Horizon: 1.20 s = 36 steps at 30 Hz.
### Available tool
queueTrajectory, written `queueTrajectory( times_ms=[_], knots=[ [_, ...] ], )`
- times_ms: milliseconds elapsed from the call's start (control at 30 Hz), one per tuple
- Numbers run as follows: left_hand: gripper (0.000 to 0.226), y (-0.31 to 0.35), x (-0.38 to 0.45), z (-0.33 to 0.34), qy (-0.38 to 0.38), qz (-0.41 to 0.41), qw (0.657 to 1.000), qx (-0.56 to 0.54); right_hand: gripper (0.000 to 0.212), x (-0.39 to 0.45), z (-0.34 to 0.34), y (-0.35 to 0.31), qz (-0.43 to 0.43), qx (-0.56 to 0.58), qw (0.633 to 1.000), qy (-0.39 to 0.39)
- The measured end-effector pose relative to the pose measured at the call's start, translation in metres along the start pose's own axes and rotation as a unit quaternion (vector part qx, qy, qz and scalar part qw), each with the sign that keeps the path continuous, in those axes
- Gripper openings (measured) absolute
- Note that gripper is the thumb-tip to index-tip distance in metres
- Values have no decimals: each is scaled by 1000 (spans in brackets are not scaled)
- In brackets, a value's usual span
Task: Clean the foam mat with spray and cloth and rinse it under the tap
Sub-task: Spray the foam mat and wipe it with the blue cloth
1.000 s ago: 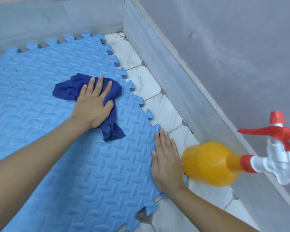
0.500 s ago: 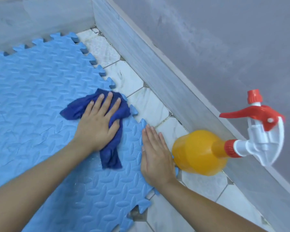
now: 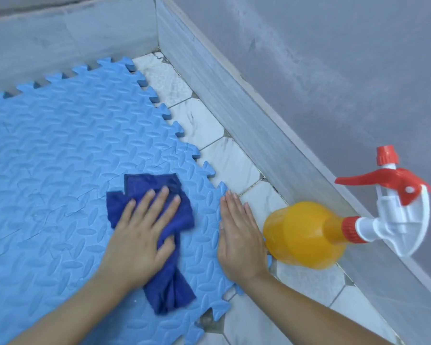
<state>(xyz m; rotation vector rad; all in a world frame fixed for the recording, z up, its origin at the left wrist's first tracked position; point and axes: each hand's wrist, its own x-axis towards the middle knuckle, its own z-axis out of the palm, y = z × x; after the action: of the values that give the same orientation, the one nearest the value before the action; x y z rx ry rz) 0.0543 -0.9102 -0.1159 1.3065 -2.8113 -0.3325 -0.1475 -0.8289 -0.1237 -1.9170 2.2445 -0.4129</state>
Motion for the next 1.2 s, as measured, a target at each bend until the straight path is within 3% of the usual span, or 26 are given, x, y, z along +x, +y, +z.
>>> queueTrajectory(
  times_ms=[133,200,433,667,800,967,1200],
  knots=[
    [77,-41,76,-11,20,-154,988,-21,55,0,-1,-1,1,-8,1000,-3],
    [83,-48,91,-15,-2,-173,985,-25,55,0,-1,-1,4,-9,1000,-2],
    [91,-23,19,-12,-64,-51,997,5,58,1,-7,-4,11,-10,1000,-11],
    [54,-6,-36,-7,-88,70,992,-48,60,1,-7,-1,5,-15,1000,-15],
    [70,-16,-30,-14,-53,39,984,-165,61,-2,-10,-3,16,-25,999,-45],
    [57,2,-28,-52,11,-24,983,-184,60,-8,-17,-8,42,-14,997,-60],
    [51,34,-30,-94,39,-15,977,-208,65,-83,-81,15,-58,3,997,-48]
  ],
)
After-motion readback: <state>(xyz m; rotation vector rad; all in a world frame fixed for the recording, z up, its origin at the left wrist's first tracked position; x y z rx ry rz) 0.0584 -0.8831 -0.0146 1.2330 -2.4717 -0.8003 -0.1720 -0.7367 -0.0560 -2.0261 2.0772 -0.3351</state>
